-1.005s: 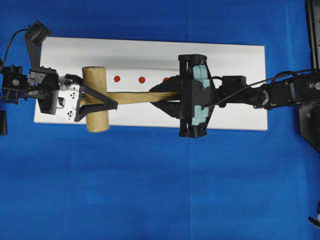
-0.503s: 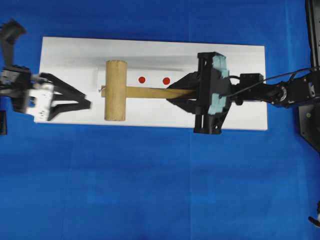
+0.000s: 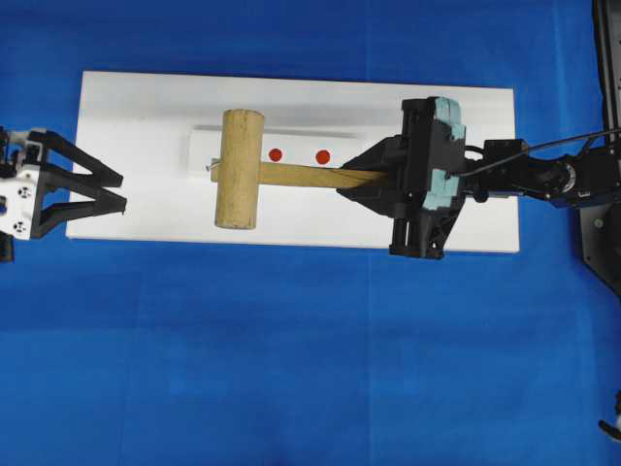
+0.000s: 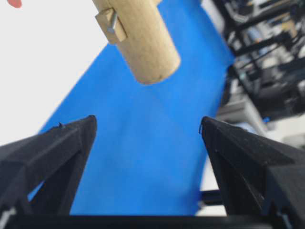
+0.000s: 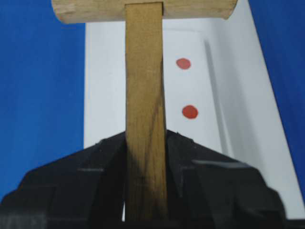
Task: Hit the mark with a hammer.
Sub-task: 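Carry the mallet with the right gripper to the front of the board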
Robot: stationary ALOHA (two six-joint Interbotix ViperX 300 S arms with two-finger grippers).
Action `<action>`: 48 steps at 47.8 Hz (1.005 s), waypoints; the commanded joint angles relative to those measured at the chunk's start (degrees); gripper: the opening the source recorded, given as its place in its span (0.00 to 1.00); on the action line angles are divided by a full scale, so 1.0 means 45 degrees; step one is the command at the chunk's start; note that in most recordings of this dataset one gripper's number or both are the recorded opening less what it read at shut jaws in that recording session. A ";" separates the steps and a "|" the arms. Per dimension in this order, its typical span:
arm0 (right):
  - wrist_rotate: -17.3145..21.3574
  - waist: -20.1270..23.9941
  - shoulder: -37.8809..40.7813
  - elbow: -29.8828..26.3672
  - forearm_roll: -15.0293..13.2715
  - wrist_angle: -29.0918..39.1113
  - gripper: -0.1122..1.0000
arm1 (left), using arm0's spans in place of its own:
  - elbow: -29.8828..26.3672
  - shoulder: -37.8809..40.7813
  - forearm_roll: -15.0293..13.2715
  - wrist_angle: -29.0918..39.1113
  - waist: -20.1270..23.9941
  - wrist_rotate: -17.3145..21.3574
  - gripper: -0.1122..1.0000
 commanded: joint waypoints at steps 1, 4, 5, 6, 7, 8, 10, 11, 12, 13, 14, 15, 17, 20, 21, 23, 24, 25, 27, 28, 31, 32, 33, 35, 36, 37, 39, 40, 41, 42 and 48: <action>0.0215 0.0195 0.0000 -0.0488 0.0117 0.0215 0.18 | -0.0137 0.0020 0.0059 -0.0020 -0.0039 0.0937 0.89; 0.0352 0.0430 0.0137 -0.0586 0.0117 0.0273 0.18 | -0.0137 0.0020 0.0059 -0.0020 -0.0059 0.1836 0.89; 0.0391 0.0547 0.0156 -0.0625 0.0137 0.0273 0.18 | -0.0137 0.0039 0.0059 -0.0020 -0.0039 0.2188 0.89; 0.0430 0.0645 0.0234 -0.0664 0.0156 0.0254 0.18 | -0.0137 0.0039 0.0059 -0.0020 -0.0039 0.2676 0.89; 0.0508 0.0820 0.0313 -0.0742 0.0176 0.0215 0.18 | -0.0137 0.0039 0.0059 -0.0020 -0.0059 0.2988 0.88; 0.0547 0.0957 0.0371 -0.0781 0.0215 0.0195 0.18 | -0.0137 0.0039 0.0059 -0.0020 -0.0059 0.3301 0.88; 0.0625 0.1191 0.0508 -0.0898 0.0293 0.0195 0.18 | -0.0137 0.0059 0.0059 -0.0020 -0.0059 0.3926 0.88; 0.0664 0.1309 0.0586 -0.0957 0.0332 0.0195 0.18 | -0.0137 0.0059 0.0059 -0.0020 -0.0059 0.4219 0.88; 0.0684 0.1426 0.0664 -0.1016 0.0371 0.0176 0.18 | -0.0137 0.0059 0.0059 -0.0020 -0.0039 0.4551 0.88; 0.0742 0.1543 0.0723 -0.1055 0.0391 0.0156 0.18 | -0.0137 0.0059 0.0059 -0.0020 -0.0039 0.4863 0.88; 0.0781 0.1660 0.0820 -0.1113 0.0430 0.0137 0.18 | -0.0117 0.0039 0.0059 -0.0020 -0.0039 0.5176 0.88; 0.0801 0.1777 0.0898 -0.1172 0.0449 0.0098 0.18 | -0.0117 0.0039 0.0059 -0.0020 -0.0059 0.5488 0.88; 0.0879 0.2031 0.1074 -0.1309 0.0508 0.0000 0.18 | -0.0117 0.0020 0.0059 -0.0020 -0.0059 0.6133 0.88; 0.0996 0.2422 0.1367 -0.1504 0.0605 -0.0293 0.18 | -0.0117 -0.0020 0.0059 -0.0020 -0.0020 0.7148 0.88; 0.1035 0.2559 0.1445 -0.1582 0.0645 -0.0391 0.18 | -0.0117 -0.0039 0.0059 -0.0039 0.0000 0.7500 0.88; 0.1133 0.2832 0.1621 -0.1719 0.0684 -0.0625 0.18 | -0.0117 -0.0039 0.0059 -0.0039 0.0020 0.8125 0.88; 0.1172 0.2930 0.1719 -0.1777 0.0703 -0.0762 0.18 | -0.0117 -0.0059 0.0059 -0.0039 0.0020 0.8594 0.88; 0.1230 0.3125 0.1855 -0.1875 0.0723 -0.0957 0.18 | -0.0098 -0.0078 0.0059 -0.0039 0.0020 0.8848 0.88; 0.1309 0.3379 0.2012 -0.2012 0.0781 -0.1230 0.18 | -0.0098 -0.0078 0.0059 -0.0059 0.0039 0.9336 0.88; 0.1348 0.3496 0.2109 -0.2070 0.0820 -0.1367 0.18 | -0.0098 -0.0098 0.0059 -0.0078 0.0059 0.9531 0.88; 0.1426 0.3770 0.2363 -0.2266 0.0957 -0.1699 0.18 | -0.0098 -0.0098 0.0059 -0.0117 0.0098 1.0000 0.88; 0.1465 0.3848 0.2441 -0.2324 0.0996 -0.1777 0.18 | -0.0098 -0.0117 0.0059 -0.0117 0.0117 1.0156 0.88; 0.1465 0.3926 0.2520 -0.2363 0.1035 -0.1836 0.18 | -0.0098 -0.0137 0.0059 -0.0137 0.0137 1.0293 0.88; 0.1504 0.4082 0.2715 -0.2480 0.1133 -0.1973 0.18 | -0.0098 -0.0176 0.0059 -0.0137 0.0176 1.0547 0.88; 0.1523 0.4141 0.2773 -0.2520 0.1152 -0.1992 0.18 | -0.0098 -0.0195 0.0059 -0.0137 0.0195 1.0645 0.88; 0.1523 0.4180 0.2832 -0.2578 0.1172 -0.1992 0.18 | -0.0098 -0.0215 0.0059 -0.0137 0.0215 1.0723 0.88; 0.1543 0.4238 0.2930 -0.2656 0.1191 -0.1992 0.18 | -0.0078 -0.0254 0.0059 -0.0137 0.0215 1.0879 0.88; 0.1543 0.4258 0.2969 -0.2695 0.1211 -0.1992 0.18 | -0.0078 -0.0273 0.0059 -0.0137 0.0215 1.0938 0.88; 0.1543 0.4277 0.3008 -0.2715 0.1230 -0.1992 0.18 | -0.0078 -0.0312 0.0059 -0.0137 0.0215 1.0996 0.88; 0.1563 0.4277 0.3066 -0.2754 0.1230 -0.1992 0.18 | -0.0078 -0.0332 0.0059 -0.0137 0.0215 1.1035 0.88; 0.1563 0.4277 0.3457 -0.2891 0.1387 -0.1914 0.18 | -0.0039 -0.0488 0.0039 -0.0117 0.0215 1.0996 0.88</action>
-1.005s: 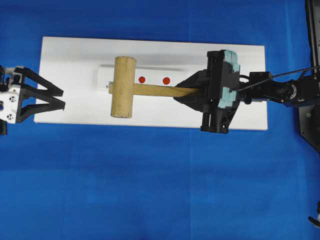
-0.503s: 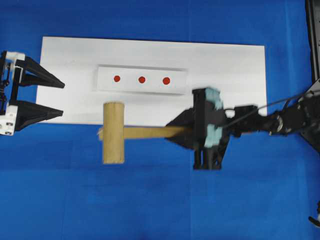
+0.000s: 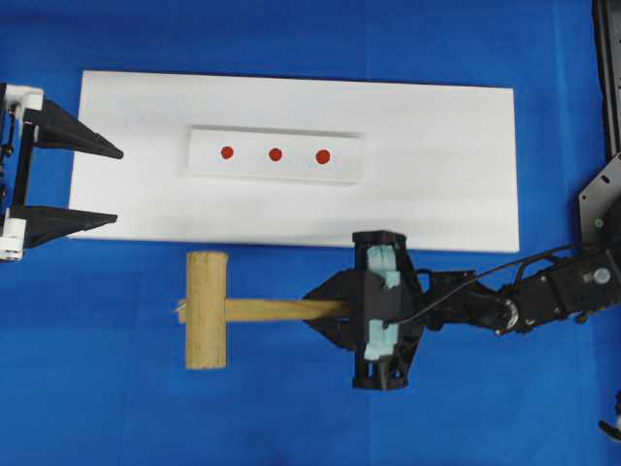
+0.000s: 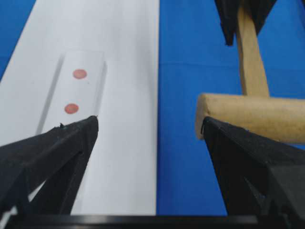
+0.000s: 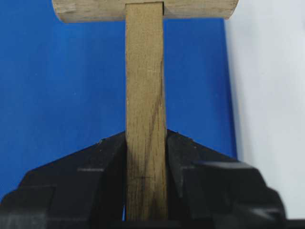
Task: Hit the mark with a hammer.
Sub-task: 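Carry the mallet with the right gripper to the front of the board, then lower the mallet onto the blue table with the right gripper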
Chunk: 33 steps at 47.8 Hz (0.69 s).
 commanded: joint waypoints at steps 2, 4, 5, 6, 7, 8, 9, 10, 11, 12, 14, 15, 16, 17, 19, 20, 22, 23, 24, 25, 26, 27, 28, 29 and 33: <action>0.0020 -0.0020 0.0137 -0.0488 0.0117 0.0020 0.18 | -0.0117 -0.0098 -0.0020 -0.0059 0.0039 -0.0059 0.88; 0.0020 -0.0020 0.0293 -0.0527 0.0137 0.0059 0.18 | -0.0098 -0.0156 -0.0020 -0.0020 0.0059 -0.0078 0.88; 0.0020 -0.0020 0.0371 -0.0547 0.0156 0.0098 0.18 | -0.0078 -0.0176 -0.0020 0.0000 0.0059 -0.0078 0.88; 0.0020 -0.0020 0.0508 -0.0566 0.0195 0.0137 0.18 | -0.0078 -0.0195 -0.0039 0.0020 0.0059 -0.0078 0.88; 0.0020 -0.0020 0.0586 -0.0605 0.0215 0.0176 0.18 | -0.0078 -0.0215 -0.0039 0.0020 0.0078 -0.0078 0.88; 0.0020 -0.0020 0.0684 -0.0605 0.0234 0.0215 0.18 | -0.0059 -0.0215 -0.0039 0.0039 0.0078 -0.0078 0.88; 0.0020 -0.0020 0.0781 -0.0645 0.0254 0.0234 0.18 | -0.0059 -0.0234 -0.0039 0.0059 0.0059 -0.0059 0.88; 0.0020 -0.0020 0.0859 -0.0664 0.0254 0.0273 0.18 | -0.0059 -0.0254 -0.0039 0.0098 0.0059 -0.0059 0.88; 0.0020 -0.0020 0.0957 -0.0684 0.0273 0.0293 0.18 | -0.0039 -0.0273 -0.0020 0.0098 0.0078 -0.0020 0.88; 0.0020 -0.0020 0.1055 -0.0703 0.0273 0.0332 0.18 | -0.0039 -0.0273 -0.0039 0.0117 0.0059 0.0000 0.88; 0.0020 -0.0020 0.1250 -0.0762 0.0293 0.0391 0.18 | -0.0039 -0.0273 -0.0039 0.0137 0.0059 0.0059 0.88; 0.0020 -0.0020 0.1387 -0.0781 0.0273 0.0430 0.18 | -0.0039 -0.0273 -0.0020 0.0137 0.0059 0.0078 0.88; 0.0020 -0.0020 0.1484 -0.0820 0.0273 0.0469 0.18 | -0.0039 -0.0273 -0.0039 0.0137 0.0059 0.0078 0.88; 0.0020 -0.0020 0.1582 -0.0859 0.0293 0.0488 0.18 | -0.0020 -0.0273 -0.0020 0.0117 0.0059 0.0078 0.88; 0.0020 -0.0020 0.1777 -0.0918 0.0293 0.0527 0.18 | -0.0039 -0.0273 -0.0039 0.0117 0.0059 0.0059 0.88; 0.0020 -0.0020 0.1855 -0.0957 0.0293 0.0547 0.18 | -0.0039 -0.0273 -0.0039 0.0137 0.0059 0.0059 0.88; 0.0020 -0.0020 0.2051 -0.1035 0.0293 0.0566 0.18 | -0.0039 -0.0273 -0.0039 0.0137 0.0078 0.0059 0.88; 0.0020 -0.0020 0.2129 -0.1074 0.0293 0.0547 0.18 | -0.0039 -0.0273 -0.0020 0.0137 0.0078 0.0059 0.88; 0.0020 -0.0020 0.2266 -0.1094 0.0293 0.0547 0.18 | -0.0039 -0.0273 -0.0020 0.0137 0.0078 0.0059 0.88; 0.0020 -0.0039 0.2344 -0.1133 0.0293 0.0547 0.18 | -0.0039 -0.0273 -0.0039 0.0117 0.0078 0.0059 0.88; 0.0039 -0.0039 0.2402 -0.1152 0.0293 0.0547 0.18 | -0.0039 -0.0273 -0.0039 0.0137 0.0059 0.0059 0.88; 0.0039 -0.0039 0.2480 -0.1172 0.0293 0.0566 0.18 | -0.0039 -0.0273 -0.0039 0.0137 0.0059 0.0059 0.88; 0.0020 -0.0039 0.2539 -0.1211 0.0313 0.0566 0.18 | -0.0039 -0.0273 -0.0039 0.0137 0.0059 0.0059 0.88; 0.0020 -0.0039 0.2598 -0.1230 0.0293 0.0566 0.18 | -0.0020 -0.0273 -0.0039 0.0137 0.0059 0.0059 0.88; 0.0039 -0.0059 0.2754 -0.1250 0.0293 0.0566 0.18 | -0.0039 -0.0273 -0.0039 0.0137 0.0078 0.0059 0.88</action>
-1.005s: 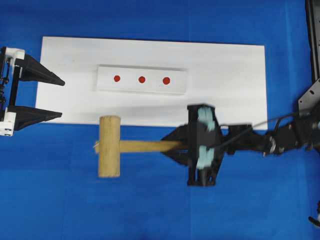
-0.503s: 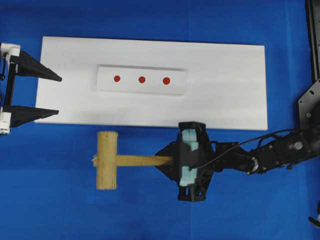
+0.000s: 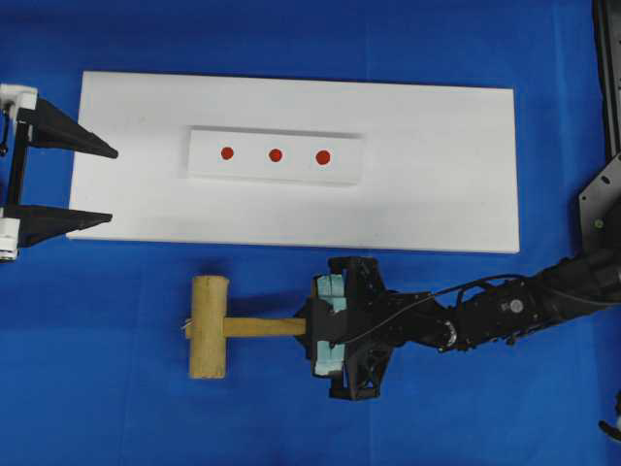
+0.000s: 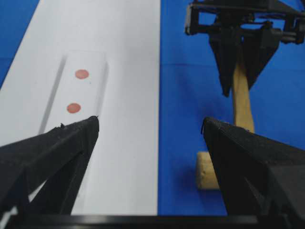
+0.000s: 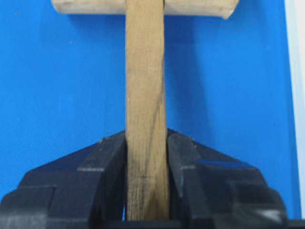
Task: Hit the mark with a hammer.
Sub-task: 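Lower the mallet onto the blue table with the right gripper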
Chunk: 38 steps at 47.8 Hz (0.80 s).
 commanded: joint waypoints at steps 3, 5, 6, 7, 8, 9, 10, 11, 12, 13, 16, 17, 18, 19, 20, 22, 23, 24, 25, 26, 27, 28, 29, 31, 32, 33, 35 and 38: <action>-0.0039 -0.0039 -0.0039 -0.0313 -0.0039 0.0020 0.18 | -0.0117 0.0039 -0.0020 -0.0059 0.0039 0.0020 0.88; -0.0039 -0.0039 -0.0039 -0.0313 -0.0039 0.0078 0.18 | -0.0117 0.0039 0.0000 -0.0059 0.0039 0.0020 0.88; -0.0039 -0.0039 0.0000 -0.0293 -0.0039 0.0117 0.18 | -0.0117 0.0039 0.0000 -0.0059 0.0039 0.0020 0.88; -0.0039 -0.0039 0.0000 -0.0293 -0.0039 0.0176 0.18 | -0.0117 0.0039 -0.0020 -0.0059 0.0039 0.0020 0.88; -0.0039 -0.0039 0.0000 -0.0293 -0.0039 0.0234 0.18 | -0.0117 0.0039 0.0000 -0.0078 0.0020 0.0020 0.88; -0.0039 -0.0059 0.0000 -0.0273 -0.0059 0.0293 0.18 | -0.0117 0.0039 -0.0020 -0.0078 0.0039 0.0020 0.88; -0.0039 -0.0059 0.0000 -0.0254 -0.0039 0.0352 0.18 | -0.0098 0.0039 -0.0020 -0.0078 0.0039 0.0020 0.88; -0.0039 -0.0059 0.0000 -0.0234 -0.0039 0.0449 0.18 | -0.0098 0.0039 -0.0020 -0.0059 0.0039 0.0020 0.88; -0.0039 -0.0059 0.0000 -0.0195 -0.0039 0.0508 0.18 | -0.0117 0.0039 -0.0020 -0.0078 0.0039 0.0020 0.88; -0.0039 -0.0078 0.0000 -0.0195 -0.0039 0.0586 0.18 | -0.0117 0.0039 -0.0020 -0.0078 0.0039 0.0020 0.88; -0.0039 -0.0078 0.0020 -0.0156 -0.0039 0.0801 0.18 | -0.0117 0.0039 0.0000 -0.0059 0.0039 0.0020 0.88; -0.0039 -0.0098 0.0020 -0.0156 -0.0039 0.0859 0.18 | -0.0117 0.0039 0.0000 -0.0078 0.0039 0.0020 0.88; -0.0039 -0.0098 0.0039 -0.0156 -0.0039 0.0938 0.18 | -0.0117 0.0039 -0.0020 -0.0059 0.0039 0.0020 0.88; -0.0039 -0.0098 0.0078 -0.0156 -0.0039 0.0977 0.18 | -0.0117 0.0039 0.0000 -0.0059 0.0039 0.0020 0.88; -0.0039 -0.0098 0.0078 -0.0156 -0.0039 0.0996 0.18 | -0.0098 0.0039 -0.0020 -0.0078 0.0039 0.0020 0.88; -0.0039 -0.0098 0.0137 -0.0156 -0.0039 0.1016 0.18 | -0.0117 0.0039 -0.0020 -0.0059 0.0039 0.0020 0.88; -0.0039 -0.0098 0.0156 -0.0137 -0.0039 0.1016 0.18 | -0.0098 0.0039 -0.0020 -0.0078 0.0039 0.0020 0.88; -0.0039 -0.0098 0.0195 -0.0156 -0.0039 0.1016 0.18 | -0.0117 0.0039 0.0000 -0.0059 0.0020 0.0020 0.88; -0.0039 -0.0098 0.0215 -0.0156 -0.0039 0.1016 0.18 | -0.0117 0.0039 0.0000 -0.0078 0.0039 0.0020 0.88; -0.0039 -0.0098 0.0234 -0.0156 -0.0039 0.1016 0.18 | -0.0098 0.0039 -0.0020 -0.0059 0.0039 0.0020 0.88; -0.0039 -0.0098 0.0273 -0.0137 -0.0039 0.1016 0.18 | -0.0098 0.0039 0.0000 -0.0059 0.0039 0.0020 0.88; -0.0039 -0.0098 0.0293 -0.0156 -0.0039 0.1016 0.18 | -0.0098 0.0039 0.0000 -0.0059 0.0020 0.0020 0.88; -0.0039 -0.0098 0.0313 -0.0137 -0.0039 0.1016 0.18 | -0.0098 0.0039 0.0000 -0.0059 0.0039 0.0020 0.88; -0.0039 -0.0098 0.0332 -0.0137 -0.0039 0.1035 0.18 | -0.0117 0.0039 -0.0020 -0.0059 0.0039 0.0020 0.88; -0.0039 -0.0117 0.0352 -0.0137 -0.0039 0.1016 0.18 | -0.0098 0.0039 -0.0020 -0.0059 0.0020 0.0020 0.88; -0.0039 -0.0117 0.0352 -0.0137 -0.0039 0.1016 0.18 | -0.0098 0.0039 0.0000 -0.0059 0.0039 0.0020 0.88; -0.0039 -0.0117 0.0352 -0.0156 -0.0039 0.1016 0.18 | -0.0098 0.0039 -0.0020 -0.0059 0.0039 0.0020 0.88; -0.0039 -0.0117 0.0352 -0.0137 -0.0039 0.1016 0.18 | -0.0098 0.0039 -0.0020 -0.0059 0.0039 0.0020 0.88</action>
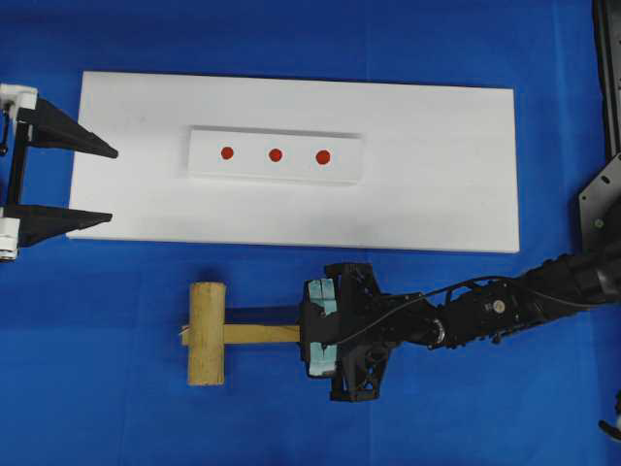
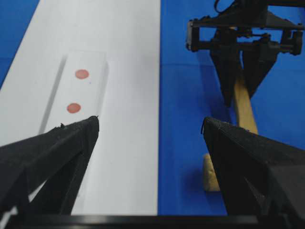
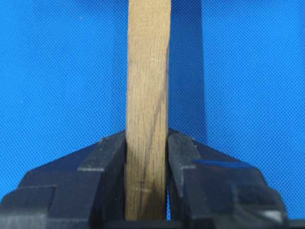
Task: Hit the mark with a hammer.
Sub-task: 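Lower the mallet onto the blue table with the right gripper, then open the right gripper to release the mallet handle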
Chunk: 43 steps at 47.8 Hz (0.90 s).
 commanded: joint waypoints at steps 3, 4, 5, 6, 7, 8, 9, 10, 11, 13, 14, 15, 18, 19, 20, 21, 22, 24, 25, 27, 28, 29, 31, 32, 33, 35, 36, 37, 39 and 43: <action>-0.0020 0.0020 -0.0176 -0.0137 -0.0039 0.0039 0.18 | -0.0098 0.0039 -0.0020 -0.0059 0.0039 0.0020 0.88; -0.0020 0.0020 -0.0195 -0.0137 -0.0039 0.0039 0.18 | -0.0117 0.0039 -0.0020 -0.0059 0.0039 0.0020 0.88; -0.0020 0.0020 -0.0195 -0.0137 -0.0039 0.0039 0.18 | -0.0098 0.0039 0.0000 -0.0059 0.0039 0.0020 0.88; -0.0020 0.0020 -0.0195 -0.0137 -0.0039 0.0039 0.19 | -0.0098 0.0039 -0.0020 -0.0059 0.0039 0.0020 0.88; -0.0020 0.0020 -0.0195 -0.0137 -0.0039 0.0059 0.21 | -0.0098 0.0039 -0.0020 -0.0078 0.0020 0.0020 0.88; 0.0000 0.0020 -0.0195 -0.0137 -0.0039 0.0059 0.25 | -0.0098 0.0039 -0.0020 -0.0059 0.0039 0.0020 0.88; 0.0000 0.0020 -0.0176 -0.0137 -0.0039 0.0039 0.29 | -0.0098 0.0039 -0.0020 -0.0059 0.0039 0.0020 0.88; -0.0020 0.0020 -0.0195 -0.0137 -0.0039 0.0039 0.34 | -0.0098 0.0039 0.0000 -0.0059 0.0039 0.0020 0.88; -0.0020 0.0020 -0.0195 -0.0137 -0.0039 0.0000 0.39 | -0.0098 0.0039 -0.0020 -0.0078 0.0039 0.0020 0.88; -0.0020 0.0020 -0.0195 -0.0137 -0.0039 -0.0020 0.52 | -0.0098 0.0039 0.0000 -0.0059 0.0039 0.0000 0.88; -0.0020 0.0020 -0.0195 -0.0137 -0.0039 -0.0039 0.58 | -0.0098 0.0039 -0.0020 -0.0059 0.0020 0.0000 0.88; -0.0020 0.0020 -0.0195 -0.0156 -0.0039 -0.0078 0.63 | -0.0078 0.0039 0.0000 -0.0078 0.0020 -0.0039 0.88; -0.0039 0.0020 -0.0215 -0.0156 -0.0039 -0.0117 0.81 | -0.0098 0.0039 0.0000 -0.0059 0.0039 -0.0059 0.88; -0.0039 0.0020 -0.0234 -0.0156 -0.0039 -0.0117 0.85 | -0.0078 0.0039 -0.0020 -0.0059 0.0039 -0.0078 0.88; -0.0039 0.0020 -0.0254 -0.0156 -0.0039 -0.0117 0.88 | -0.0078 0.0039 -0.0020 -0.0059 0.0039 -0.0078 0.88; -0.0059 0.0020 -0.0293 -0.0156 -0.0059 -0.0137 0.90 | -0.0098 0.0039 -0.0020 -0.0059 0.0039 -0.0078 0.88; -0.0059 0.0020 -0.0332 -0.0176 -0.0059 -0.0117 0.88 | -0.0098 0.0039 -0.0020 -0.0059 0.0039 -0.0078 0.88; -0.0078 0.0020 -0.0488 -0.0156 -0.0059 -0.0117 0.84 | -0.0098 0.0039 -0.0020 -0.0059 0.0020 -0.0078 0.88; -0.0078 0.0020 -0.0586 -0.0156 -0.0059 -0.0117 0.83 | -0.0098 0.0039 0.0000 -0.0059 0.0039 -0.0078 0.88; -0.0098 0.0020 -0.0801 -0.0137 -0.0078 -0.0137 0.80 | -0.0098 0.0039 -0.0020 -0.0059 0.0039 -0.0078 0.88; -0.0117 0.0020 -0.0977 -0.0117 -0.0078 -0.0137 0.79 | -0.0098 0.0039 -0.0020 -0.0059 0.0039 -0.0078 0.88; -0.0117 0.0020 -0.1094 -0.0098 -0.0098 -0.0117 0.79 | -0.0078 0.0039 0.0000 -0.0059 0.0039 -0.0059 0.88; -0.0137 0.0020 -0.1367 -0.0059 -0.0098 -0.0117 0.80 | -0.0098 0.0039 -0.0020 -0.0059 0.0039 0.0020 0.88; -0.0156 0.0020 -0.1504 -0.0039 -0.0098 -0.0137 0.80 | -0.0098 0.0039 -0.0020 -0.0059 0.0039 0.0020 0.88; -0.0156 0.0020 -0.1621 0.0000 -0.0098 -0.0137 0.80 | -0.0098 0.0039 -0.0020 -0.0059 0.0020 0.0020 0.88; -0.0176 0.0020 -0.1875 0.0059 -0.0098 -0.0137 0.80 | -0.0098 0.0039 0.0000 -0.0059 0.0039 0.0020 0.88; -0.0176 0.0020 -0.2012 0.0098 -0.0098 -0.0137 0.80 | -0.0098 0.0039 0.0000 -0.0059 0.0039 0.0020 0.88; -0.0176 0.0020 -0.2129 0.0137 -0.0098 -0.0137 0.80 | -0.0098 0.0039 -0.0020 -0.0059 0.0039 0.0000 0.88; -0.0176 0.0020 -0.2402 0.0254 -0.0117 -0.0176 0.80 | -0.0098 0.0039 -0.0020 -0.0059 0.0039 0.0000 0.88; -0.0195 0.0020 -0.2695 0.0391 -0.0117 -0.0352 0.80 | -0.0098 0.0039 -0.0020 -0.0059 0.0020 0.0000 0.88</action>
